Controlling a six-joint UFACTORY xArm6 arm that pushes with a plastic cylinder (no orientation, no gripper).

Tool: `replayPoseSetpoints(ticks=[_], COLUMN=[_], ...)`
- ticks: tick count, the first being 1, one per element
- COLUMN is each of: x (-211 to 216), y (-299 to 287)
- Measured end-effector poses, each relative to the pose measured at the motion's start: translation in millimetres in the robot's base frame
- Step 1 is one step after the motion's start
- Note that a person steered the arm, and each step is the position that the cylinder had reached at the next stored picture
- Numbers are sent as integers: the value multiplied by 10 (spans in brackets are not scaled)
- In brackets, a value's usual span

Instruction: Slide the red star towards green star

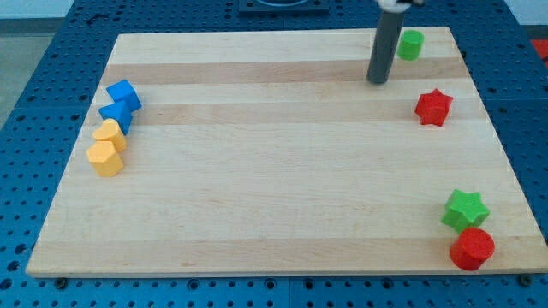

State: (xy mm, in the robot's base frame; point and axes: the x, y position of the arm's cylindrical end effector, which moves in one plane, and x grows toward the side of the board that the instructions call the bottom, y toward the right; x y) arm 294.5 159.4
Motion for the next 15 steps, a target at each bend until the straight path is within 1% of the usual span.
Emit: replayPoseSetpoints(ticks=[1, 2, 3, 4, 5, 6, 7, 8, 9, 10, 11, 12, 13, 14, 15], x=[-266, -269, -125, 188, 697, 910, 902, 302, 42, 58, 299, 717, 943, 924, 491], y=[206, 650, 809, 919, 924, 925, 925, 927, 772, 675, 763, 903, 928, 909, 666])
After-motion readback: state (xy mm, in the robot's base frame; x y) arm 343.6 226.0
